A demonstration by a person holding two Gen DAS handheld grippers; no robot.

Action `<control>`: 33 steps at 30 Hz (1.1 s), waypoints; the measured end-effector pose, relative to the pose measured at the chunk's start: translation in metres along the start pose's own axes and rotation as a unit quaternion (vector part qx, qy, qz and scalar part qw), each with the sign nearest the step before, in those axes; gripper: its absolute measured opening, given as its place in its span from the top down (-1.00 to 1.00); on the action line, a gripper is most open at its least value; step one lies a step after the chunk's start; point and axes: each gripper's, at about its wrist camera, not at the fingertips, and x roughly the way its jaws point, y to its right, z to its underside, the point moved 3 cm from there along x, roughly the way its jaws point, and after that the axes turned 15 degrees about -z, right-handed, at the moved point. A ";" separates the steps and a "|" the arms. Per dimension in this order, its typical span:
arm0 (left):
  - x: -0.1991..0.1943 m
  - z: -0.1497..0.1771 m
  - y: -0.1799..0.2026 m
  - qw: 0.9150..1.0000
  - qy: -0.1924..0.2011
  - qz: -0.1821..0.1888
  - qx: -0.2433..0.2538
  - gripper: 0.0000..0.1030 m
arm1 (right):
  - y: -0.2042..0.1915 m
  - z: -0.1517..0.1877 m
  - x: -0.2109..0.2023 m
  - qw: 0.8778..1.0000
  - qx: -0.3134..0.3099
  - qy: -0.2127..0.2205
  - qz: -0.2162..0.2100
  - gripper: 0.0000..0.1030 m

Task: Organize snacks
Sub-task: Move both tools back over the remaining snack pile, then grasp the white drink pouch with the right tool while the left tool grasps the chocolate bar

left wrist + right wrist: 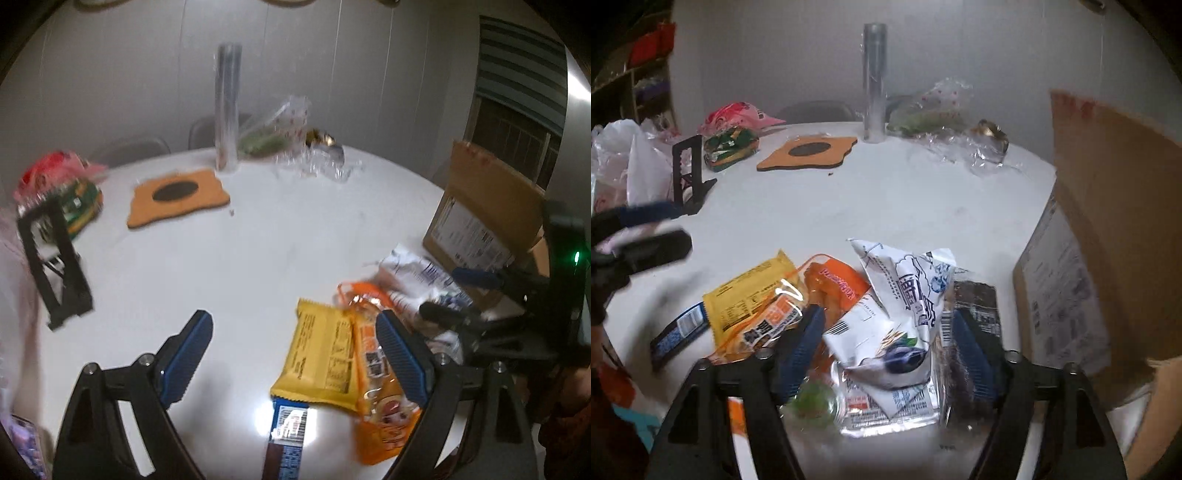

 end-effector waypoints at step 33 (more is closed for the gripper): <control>-0.003 0.041 -0.010 0.999 -0.028 0.024 0.006 -0.70 | -0.020 0.002 -0.024 0.998 -0.022 0.046 -0.033 0.58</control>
